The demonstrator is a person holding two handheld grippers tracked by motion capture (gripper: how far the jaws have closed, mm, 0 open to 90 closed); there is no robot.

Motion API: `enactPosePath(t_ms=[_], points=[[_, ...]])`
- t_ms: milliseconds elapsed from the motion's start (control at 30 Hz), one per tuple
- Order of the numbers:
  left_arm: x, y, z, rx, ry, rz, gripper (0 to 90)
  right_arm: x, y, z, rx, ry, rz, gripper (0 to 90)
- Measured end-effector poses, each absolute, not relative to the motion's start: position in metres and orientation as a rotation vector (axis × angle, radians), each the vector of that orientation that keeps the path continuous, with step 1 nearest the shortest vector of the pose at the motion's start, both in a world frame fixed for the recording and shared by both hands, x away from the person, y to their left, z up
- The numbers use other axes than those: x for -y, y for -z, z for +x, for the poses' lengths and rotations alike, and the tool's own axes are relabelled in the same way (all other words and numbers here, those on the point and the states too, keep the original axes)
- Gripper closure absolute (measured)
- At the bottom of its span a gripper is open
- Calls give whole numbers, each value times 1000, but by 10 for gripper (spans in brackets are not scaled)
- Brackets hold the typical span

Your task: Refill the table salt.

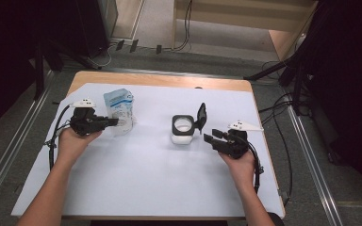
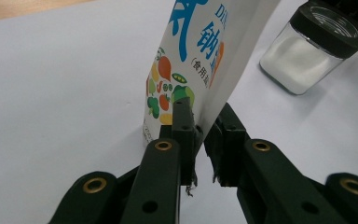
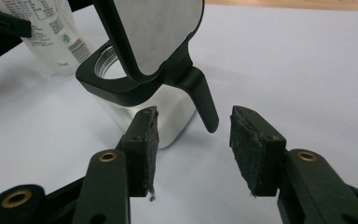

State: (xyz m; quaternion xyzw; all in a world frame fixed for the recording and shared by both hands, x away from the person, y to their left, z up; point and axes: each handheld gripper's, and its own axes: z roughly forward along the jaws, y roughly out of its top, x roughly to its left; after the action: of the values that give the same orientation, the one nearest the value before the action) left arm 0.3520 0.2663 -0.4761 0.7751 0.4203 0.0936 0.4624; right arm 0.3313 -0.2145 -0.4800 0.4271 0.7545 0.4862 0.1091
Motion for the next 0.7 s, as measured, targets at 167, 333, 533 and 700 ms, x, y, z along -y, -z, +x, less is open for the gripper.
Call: enactPosePath(t_ms=[167, 333, 533, 700], points=[[-267, 477, 352, -1036, -229, 1905, 784, 214, 480, 331, -2221, -1427, 1254, 533], [-267, 476, 352, -1038, -232, 1896, 739, 213, 480, 331, -2225, -1425, 1255, 533], [-267, 475, 351, -1010, -238, 1903, 680, 213, 480, 331, -2229, -1429, 1258, 533], [-268, 474, 350, -994, -237, 1895, 635, 214, 480, 331, -2228, -1429, 1258, 534]])
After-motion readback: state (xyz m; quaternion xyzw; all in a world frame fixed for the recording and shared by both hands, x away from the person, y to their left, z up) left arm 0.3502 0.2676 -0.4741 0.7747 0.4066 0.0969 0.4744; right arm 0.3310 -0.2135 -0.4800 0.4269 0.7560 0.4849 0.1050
